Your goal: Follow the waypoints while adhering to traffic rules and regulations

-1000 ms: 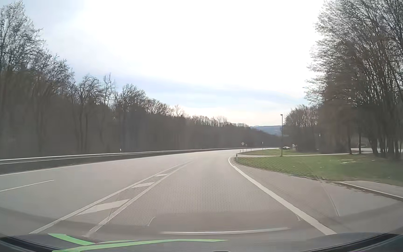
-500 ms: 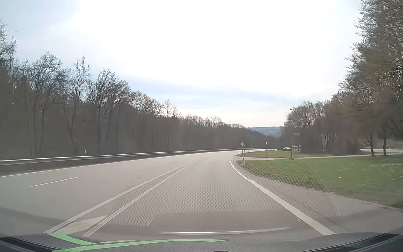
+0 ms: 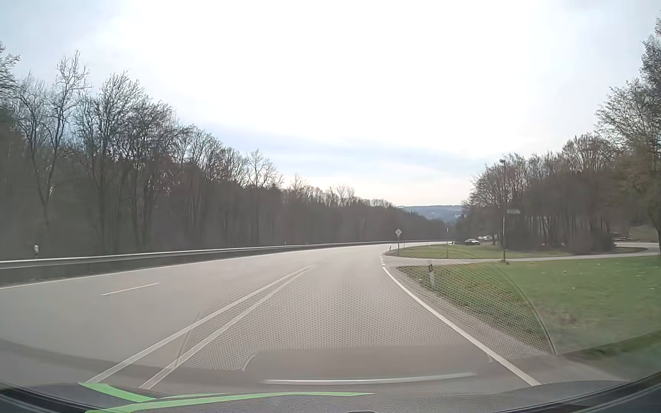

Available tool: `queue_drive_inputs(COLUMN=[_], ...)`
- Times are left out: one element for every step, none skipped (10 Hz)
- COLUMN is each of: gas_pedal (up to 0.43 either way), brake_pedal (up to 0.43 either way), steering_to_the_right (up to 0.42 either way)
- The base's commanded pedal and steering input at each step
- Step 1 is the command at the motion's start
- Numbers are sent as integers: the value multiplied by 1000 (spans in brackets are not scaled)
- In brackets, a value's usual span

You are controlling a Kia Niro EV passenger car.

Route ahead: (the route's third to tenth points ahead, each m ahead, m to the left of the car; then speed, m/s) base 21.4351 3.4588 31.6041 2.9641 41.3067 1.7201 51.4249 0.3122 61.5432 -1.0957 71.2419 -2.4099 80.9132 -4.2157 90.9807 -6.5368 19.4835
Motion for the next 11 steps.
queue_drive_inputs(gas_pedal=[0, 8, 20, 28, 39, 47, 47, 47, 47, 47, 47], brake_pedal=[0, 0, 0, 0, 0, 0, 0, 0, 0, 0, 0], steering_to_the_right=[14, 14, 14, 14, 14, 14, 15, 15, 15, 15, 15])
